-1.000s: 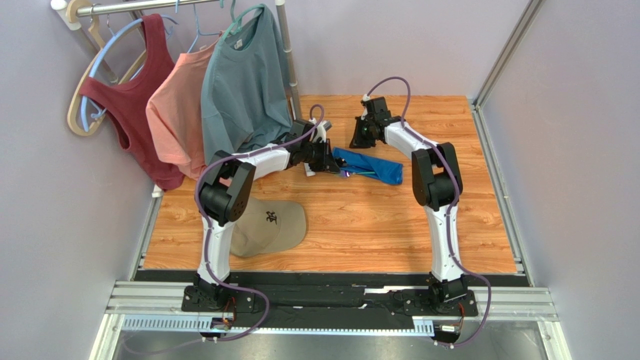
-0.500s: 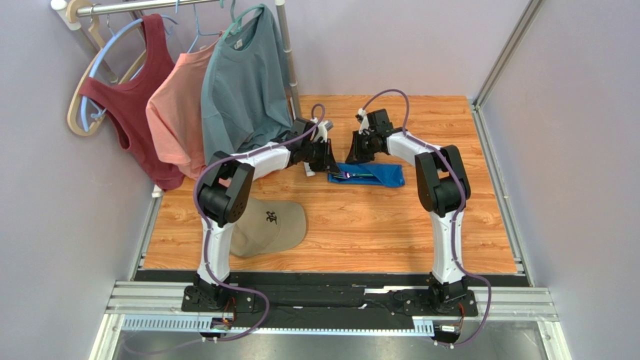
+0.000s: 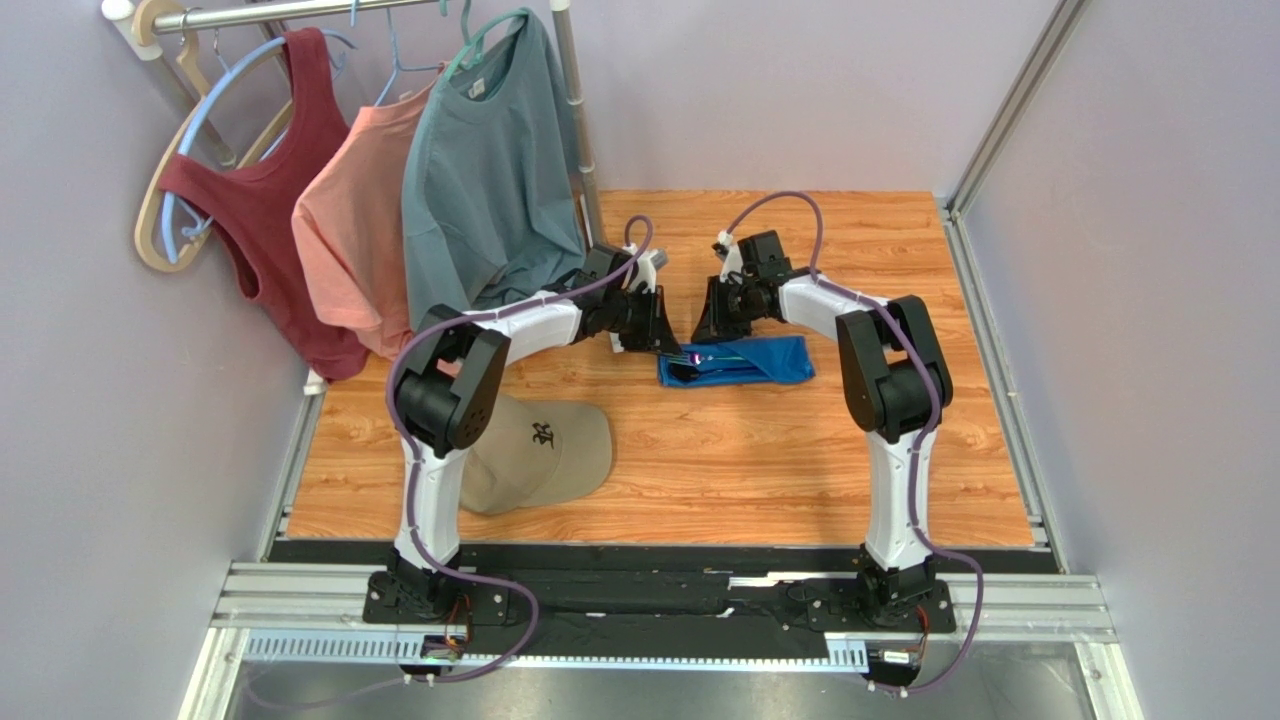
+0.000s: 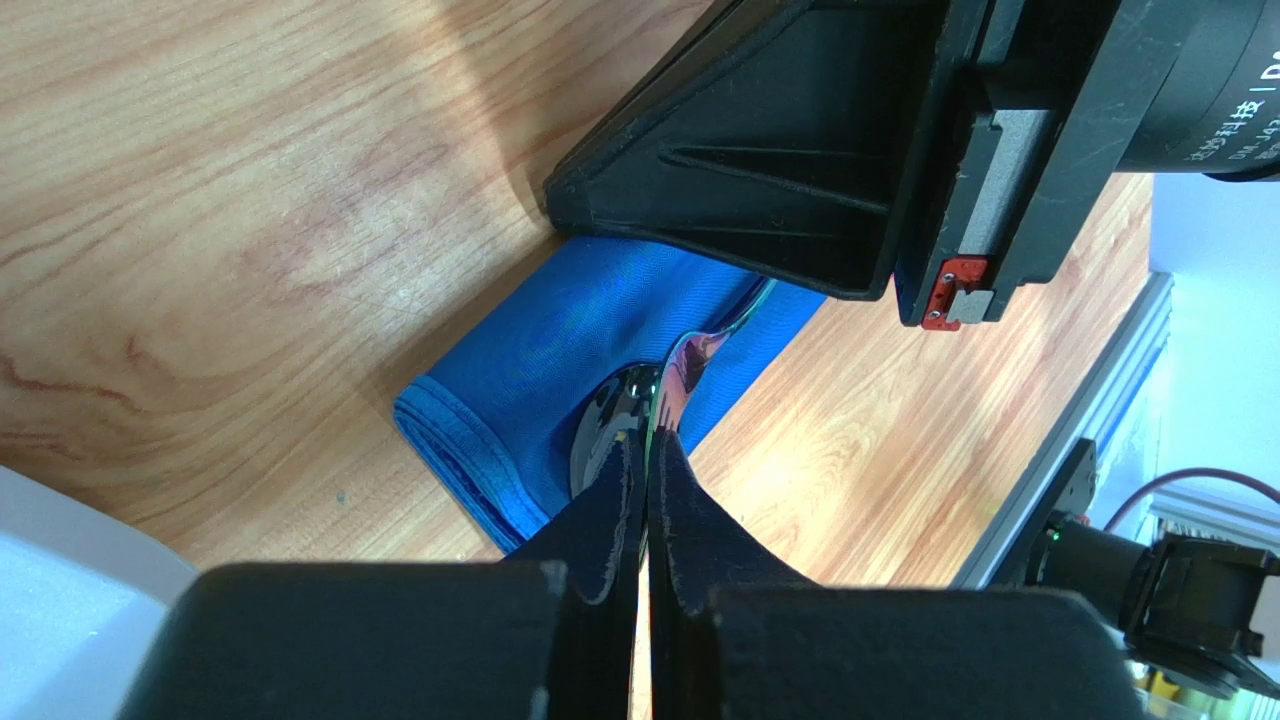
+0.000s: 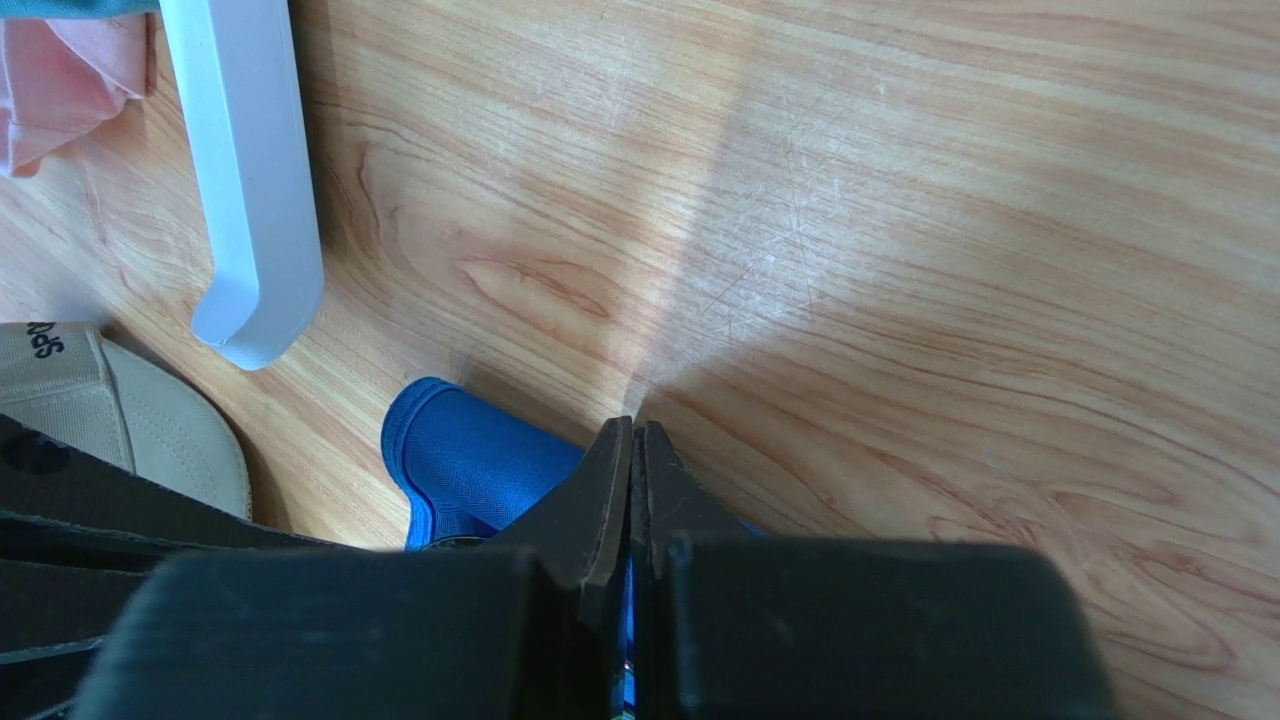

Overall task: Fold the napkin into a case and place the utensils inside
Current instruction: Insert the fork into the folded napkin.

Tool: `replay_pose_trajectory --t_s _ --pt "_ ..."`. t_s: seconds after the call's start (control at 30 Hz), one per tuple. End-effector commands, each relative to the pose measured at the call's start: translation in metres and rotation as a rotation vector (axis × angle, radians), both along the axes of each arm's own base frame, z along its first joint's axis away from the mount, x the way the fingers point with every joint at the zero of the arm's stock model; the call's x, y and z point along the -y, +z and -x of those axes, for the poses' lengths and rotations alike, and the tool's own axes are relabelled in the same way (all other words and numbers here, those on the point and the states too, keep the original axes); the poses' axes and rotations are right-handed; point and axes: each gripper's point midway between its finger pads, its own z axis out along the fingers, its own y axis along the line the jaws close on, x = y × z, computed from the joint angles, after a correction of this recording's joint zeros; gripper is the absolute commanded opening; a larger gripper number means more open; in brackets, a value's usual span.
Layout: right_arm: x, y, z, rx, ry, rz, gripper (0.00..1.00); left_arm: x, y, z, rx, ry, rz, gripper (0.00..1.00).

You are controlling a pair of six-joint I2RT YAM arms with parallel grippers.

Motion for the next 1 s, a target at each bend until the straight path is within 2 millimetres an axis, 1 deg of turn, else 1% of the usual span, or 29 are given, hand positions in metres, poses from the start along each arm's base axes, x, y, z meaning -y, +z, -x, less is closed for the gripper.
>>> replay_pose_trajectory --t_s 0.0,0.03,0.07,0.2,0.33,0.37,0.43,0.53,0.57,0.6,0.67,0.77,0.8,0.83,0.9,0.93,0.97 --pt "-0.002 -0.006 0.013 -0.021 0.033 0.03 0.0 -0.004 -0.013 -0.001 0.002 0.006 -0.058 0.0" --pt "-0.003 -0.006 0.013 -0.019 0.037 0.031 0.0 -0.004 -0.017 -0.002 -0.005 0.007 -0.062 0.0" --pt "-0.003 -0.008 0.015 -0.023 0.04 0.033 0.0 -0.002 -0.014 -0.004 -0.002 0.007 -0.053 0.0" --pt "-0.006 -0.011 0.016 -0.033 0.049 0.028 0.0 0.002 -0.015 -0.008 0.001 0.01 -0.04 0.0" --pt "-0.009 -0.014 0.018 -0.044 0.055 0.021 0.0 0.004 -0.022 -0.01 -0.009 0.01 -0.044 0.0" --pt "-0.011 -0.013 0.019 -0.042 0.06 0.018 0.0 0.005 -0.021 -0.011 -0.009 0.011 -0.041 0.0" --pt "-0.011 -0.013 0.019 -0.044 0.06 0.019 0.0 0.005 -0.024 -0.013 -0.009 0.013 -0.046 0.02" --pt "-0.012 -0.011 0.018 -0.039 0.059 0.019 0.0 0.005 -0.025 -0.013 -0.006 0.017 -0.058 0.16" --pt "-0.012 -0.009 0.016 -0.034 0.056 0.022 0.0 0.003 -0.026 -0.012 -0.012 0.019 -0.072 0.23" --pt "-0.013 -0.007 0.014 -0.027 0.055 0.021 0.0 0.001 -0.025 -0.013 -0.008 0.025 -0.082 0.36" --pt "-0.013 -0.003 0.012 -0.024 0.053 0.021 0.0 -0.004 -0.022 -0.011 -0.002 0.025 -0.105 0.51" --pt "-0.014 0.0 0.008 -0.018 0.048 0.022 0.0 -0.012 -0.013 -0.01 0.019 0.033 -0.142 0.57" --pt "-0.015 0.003 0.006 -0.013 0.047 0.02 0.0 -0.015 -0.011 -0.01 0.026 0.032 -0.154 0.61" --pt "-0.014 0.005 0.004 -0.009 0.044 0.022 0.0 -0.016 -0.001 -0.009 0.039 0.036 -0.155 0.62" --pt "-0.015 0.007 0.002 -0.007 0.04 0.021 0.0 -0.018 0.01 -0.01 0.064 0.034 -0.155 0.71" --pt "-0.016 0.01 -0.002 0.003 0.037 0.021 0.0 -0.02 0.022 -0.011 0.085 0.045 -0.159 0.73" --pt "-0.016 0.011 -0.004 0.006 0.034 0.024 0.0 -0.022 0.027 -0.011 0.091 0.048 -0.167 0.83"
